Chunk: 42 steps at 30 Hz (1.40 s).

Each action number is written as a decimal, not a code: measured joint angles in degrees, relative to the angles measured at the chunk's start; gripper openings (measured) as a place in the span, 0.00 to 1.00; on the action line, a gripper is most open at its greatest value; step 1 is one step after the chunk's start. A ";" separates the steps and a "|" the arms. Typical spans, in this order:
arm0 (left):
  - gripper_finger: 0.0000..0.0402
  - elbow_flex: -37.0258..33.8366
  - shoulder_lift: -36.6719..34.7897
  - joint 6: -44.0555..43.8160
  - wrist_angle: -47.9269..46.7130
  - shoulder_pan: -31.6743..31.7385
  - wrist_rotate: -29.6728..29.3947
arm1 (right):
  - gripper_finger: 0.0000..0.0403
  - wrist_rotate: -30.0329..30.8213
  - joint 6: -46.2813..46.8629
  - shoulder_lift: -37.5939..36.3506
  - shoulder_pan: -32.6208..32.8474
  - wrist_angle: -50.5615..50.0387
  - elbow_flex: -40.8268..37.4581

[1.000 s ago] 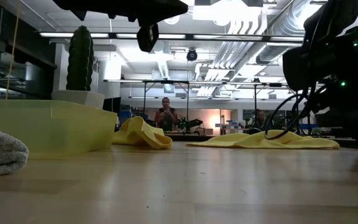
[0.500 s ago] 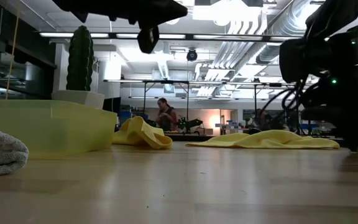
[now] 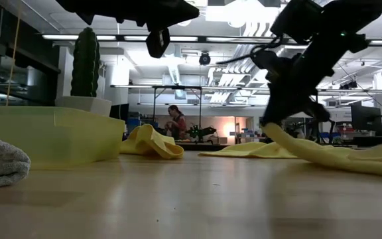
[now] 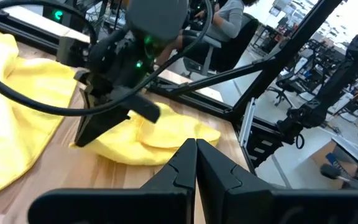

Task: Fold microfiber towels
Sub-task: Fold the bottom yellow microfiber towel

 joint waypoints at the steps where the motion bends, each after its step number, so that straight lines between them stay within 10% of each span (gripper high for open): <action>1: 0.00 0.00 0.00 0.03 -0.39 0.00 -0.21 | 0.00 -1.35 -1.99 0.34 -0.19 1.47 0.00; 15: 0.02 0.02 9.42 0.45 -2.25 -2.07 -2.05 | 0.00 -16.15 -21.60 6.36 -0.35 19.18 0.00; 26: 0.24 0.02 18.29 1.22 5.81 -5.09 -11.41 | 0.00 -22.61 -29.88 6.32 -0.21 23.60 0.00; 42: 0.38 0.02 22.69 10.89 12.22 -5.07 -9.63 | 0.00 -18.30 -36.73 6.28 1.14 27.44 0.00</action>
